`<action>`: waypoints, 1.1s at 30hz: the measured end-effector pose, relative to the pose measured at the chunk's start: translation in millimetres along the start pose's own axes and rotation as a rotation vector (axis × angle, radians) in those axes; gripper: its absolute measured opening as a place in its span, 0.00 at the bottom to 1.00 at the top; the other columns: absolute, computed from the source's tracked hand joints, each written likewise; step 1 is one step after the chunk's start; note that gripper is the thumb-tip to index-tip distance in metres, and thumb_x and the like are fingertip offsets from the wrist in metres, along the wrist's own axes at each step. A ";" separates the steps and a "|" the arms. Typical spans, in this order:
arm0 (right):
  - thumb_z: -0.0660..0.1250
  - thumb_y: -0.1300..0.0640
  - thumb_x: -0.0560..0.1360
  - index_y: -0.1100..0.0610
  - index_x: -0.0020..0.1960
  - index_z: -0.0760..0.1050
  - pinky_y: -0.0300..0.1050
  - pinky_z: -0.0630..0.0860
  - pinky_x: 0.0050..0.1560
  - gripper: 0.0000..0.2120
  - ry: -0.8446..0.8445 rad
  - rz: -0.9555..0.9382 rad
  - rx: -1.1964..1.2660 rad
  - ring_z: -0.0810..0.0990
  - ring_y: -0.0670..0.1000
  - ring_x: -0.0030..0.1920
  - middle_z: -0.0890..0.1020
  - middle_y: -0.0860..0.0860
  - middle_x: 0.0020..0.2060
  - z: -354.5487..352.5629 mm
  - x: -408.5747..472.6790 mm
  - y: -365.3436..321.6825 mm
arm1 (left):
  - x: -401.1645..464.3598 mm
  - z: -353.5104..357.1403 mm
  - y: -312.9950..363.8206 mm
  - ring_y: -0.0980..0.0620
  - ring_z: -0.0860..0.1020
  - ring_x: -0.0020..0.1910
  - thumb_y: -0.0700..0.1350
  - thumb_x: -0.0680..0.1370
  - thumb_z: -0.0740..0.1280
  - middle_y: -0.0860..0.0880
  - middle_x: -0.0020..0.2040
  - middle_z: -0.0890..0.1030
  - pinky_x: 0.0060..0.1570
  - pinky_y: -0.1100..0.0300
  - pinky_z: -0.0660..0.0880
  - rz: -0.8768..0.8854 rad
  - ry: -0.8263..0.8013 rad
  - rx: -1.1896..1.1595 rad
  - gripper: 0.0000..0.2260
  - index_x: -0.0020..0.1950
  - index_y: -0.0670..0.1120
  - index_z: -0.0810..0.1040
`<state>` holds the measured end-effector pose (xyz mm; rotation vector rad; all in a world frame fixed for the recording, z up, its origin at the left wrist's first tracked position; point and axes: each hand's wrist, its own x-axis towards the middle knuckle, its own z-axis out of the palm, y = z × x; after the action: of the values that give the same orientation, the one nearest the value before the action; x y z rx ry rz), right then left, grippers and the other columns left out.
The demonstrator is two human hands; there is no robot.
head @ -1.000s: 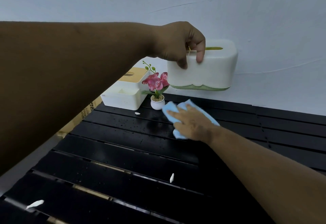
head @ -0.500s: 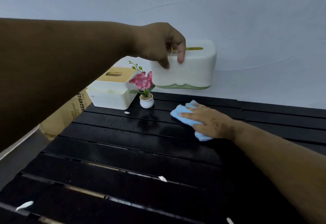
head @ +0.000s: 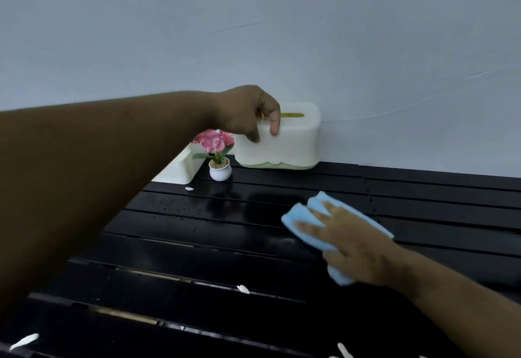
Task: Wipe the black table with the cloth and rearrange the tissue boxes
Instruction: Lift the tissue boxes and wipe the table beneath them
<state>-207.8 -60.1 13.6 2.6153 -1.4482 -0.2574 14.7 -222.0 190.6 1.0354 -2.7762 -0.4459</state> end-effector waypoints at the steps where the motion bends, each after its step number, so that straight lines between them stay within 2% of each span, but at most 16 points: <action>1: 0.52 0.48 0.73 0.42 0.78 0.46 0.54 0.49 0.75 0.35 -0.030 -0.016 0.129 0.53 0.56 0.76 0.51 0.48 0.79 1.8 -15.8 -10.3 | 3.4 5.3 -0.5 0.56 0.69 0.31 0.35 0.68 0.76 0.36 0.50 0.80 0.36 0.62 0.68 -0.001 -0.006 -0.013 0.13 0.46 0.52 0.83; 3: 0.50 0.45 0.73 0.33 0.76 0.41 0.48 0.33 0.75 0.34 -0.051 -0.019 0.364 0.34 0.47 0.77 0.40 0.40 0.78 2.0 -42.1 -26.4 | 10.0 17.1 -1.7 0.59 0.68 0.25 0.34 0.68 0.75 0.34 0.52 0.80 0.32 0.64 0.67 -0.002 -0.015 -0.041 0.13 0.46 0.50 0.83; 5: 0.48 0.44 0.73 0.28 0.73 0.40 0.42 0.28 0.73 0.33 -0.072 -0.016 0.435 0.28 0.42 0.74 0.36 0.35 0.76 -4.5 -55.0 -33.0 | 18.3 31.3 -3.6 0.56 0.69 0.29 0.34 0.68 0.75 0.35 0.50 0.80 0.33 0.63 0.67 -0.007 -0.016 -0.056 0.13 0.45 0.51 0.83; 7: 0.49 0.43 0.72 0.26 0.73 0.42 0.41 0.28 0.73 0.33 -0.065 -0.015 0.460 0.29 0.40 0.74 0.36 0.33 0.75 -6.0 -53.5 -32.4 | 27.0 45.1 -3.5 0.52 0.71 0.35 0.34 0.66 0.75 0.36 0.48 0.80 0.37 0.60 0.68 -0.022 -0.018 -0.081 0.14 0.44 0.52 0.83; 10: 0.50 0.43 0.72 0.25 0.72 0.42 0.43 0.29 0.74 0.32 -0.078 -0.011 0.470 0.29 0.40 0.74 0.36 0.29 0.74 -0.1 -46.3 -29.5 | 39.6 66.3 -0.9 0.50 0.73 0.40 0.32 0.66 0.73 0.41 0.47 0.81 0.40 0.60 0.70 -0.028 -0.038 -0.106 0.16 0.42 0.54 0.82; 14: 0.54 0.45 0.75 0.26 0.72 0.39 0.45 0.28 0.73 0.33 -0.090 -0.025 0.422 0.26 0.41 0.73 0.33 0.31 0.73 8.8 -43.4 -27.2 | 53.0 93.7 -2.0 0.48 0.73 0.39 0.30 0.64 0.66 0.47 0.41 0.78 0.39 0.58 0.70 -0.053 -0.024 -0.162 0.20 0.38 0.56 0.81; 17: 0.55 0.46 0.74 0.25 0.72 0.40 0.45 0.30 0.73 0.34 -0.085 -0.017 0.436 0.26 0.41 0.73 0.34 0.30 0.73 9.1 -42.1 -27.4 | 60.8 102.3 -3.1 0.47 0.73 0.39 0.29 0.63 0.60 0.45 0.46 0.80 0.37 0.58 0.68 -0.078 0.028 -0.205 0.22 0.39 0.56 0.82; 20: 0.54 0.46 0.74 0.26 0.72 0.41 0.45 0.31 0.74 0.34 -0.072 -0.011 0.437 0.28 0.42 0.74 0.35 0.31 0.74 8.2 -41.7 -28.8 | 61.4 105.1 -2.0 0.48 0.72 0.39 0.29 0.63 0.58 0.43 0.48 0.80 0.36 0.59 0.66 -0.078 0.056 -0.235 0.23 0.40 0.54 0.82; 22: 0.54 0.46 0.74 0.26 0.72 0.40 0.46 0.32 0.75 0.34 -0.070 0.002 0.436 0.28 0.41 0.74 0.35 0.32 0.74 7.6 -41.8 -30.0 | 60.3 107.5 -3.0 0.44 0.74 0.41 0.28 0.64 0.58 0.44 0.49 0.80 0.36 0.57 0.68 -0.085 0.058 -0.250 0.23 0.40 0.54 0.81; 24: 0.54 0.46 0.74 0.26 0.72 0.41 0.45 0.32 0.75 0.33 -0.073 0.021 0.436 0.29 0.39 0.73 0.36 0.30 0.74 6.1 -42.6 -31.2 | 57.0 108.7 -2.8 0.41 0.77 0.49 0.28 0.64 0.58 0.46 0.52 0.79 0.42 0.53 0.74 -0.089 0.063 -0.254 0.24 0.41 0.55 0.82; 26: 0.54 0.45 0.73 0.25 0.72 0.42 0.44 0.32 0.74 0.33 -0.061 0.032 0.446 0.30 0.38 0.74 0.36 0.29 0.73 4.0 -43.8 -31.7 | 50.3 106.5 -0.8 0.41 0.77 0.56 0.29 0.66 0.60 0.48 0.57 0.79 0.52 0.49 0.76 -0.087 0.080 -0.264 0.22 0.42 0.56 0.82; 29: 0.56 0.45 0.74 0.25 0.71 0.43 0.42 0.32 0.74 0.34 -0.070 0.041 0.448 0.30 0.38 0.73 0.37 0.30 0.74 2.2 -45.8 -33.1 | 32.3 98.7 -3.3 0.51 0.74 0.63 0.33 0.70 0.66 0.51 0.62 0.78 0.64 0.55 0.69 -0.062 0.126 -0.304 0.16 0.47 0.54 0.83; 31: 0.55 0.45 0.74 0.25 0.71 0.42 0.42 0.31 0.74 0.33 -0.073 0.046 0.438 0.29 0.38 0.73 0.36 0.30 0.74 1.0 -46.4 -34.6 | 13.9 90.2 -11.3 0.53 0.76 0.60 0.36 0.71 0.67 0.54 0.58 0.80 0.61 0.58 0.69 -0.041 0.157 -0.283 0.13 0.48 0.52 0.82; 33: 0.54 0.45 0.75 0.25 0.71 0.40 0.41 0.30 0.73 0.33 -0.085 0.051 0.420 0.29 0.37 0.73 0.36 0.30 0.73 0.9 -45.5 -35.0 | -7.8 79.9 -24.4 0.55 0.79 0.49 0.38 0.74 0.67 0.56 0.49 0.81 0.50 0.60 0.73 -0.051 0.160 -0.213 0.09 0.48 0.50 0.81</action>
<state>-202.9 -3.1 9.2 2.9110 -1.7617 -0.0628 16.7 -216.4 107.0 1.0437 -2.5036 -0.6211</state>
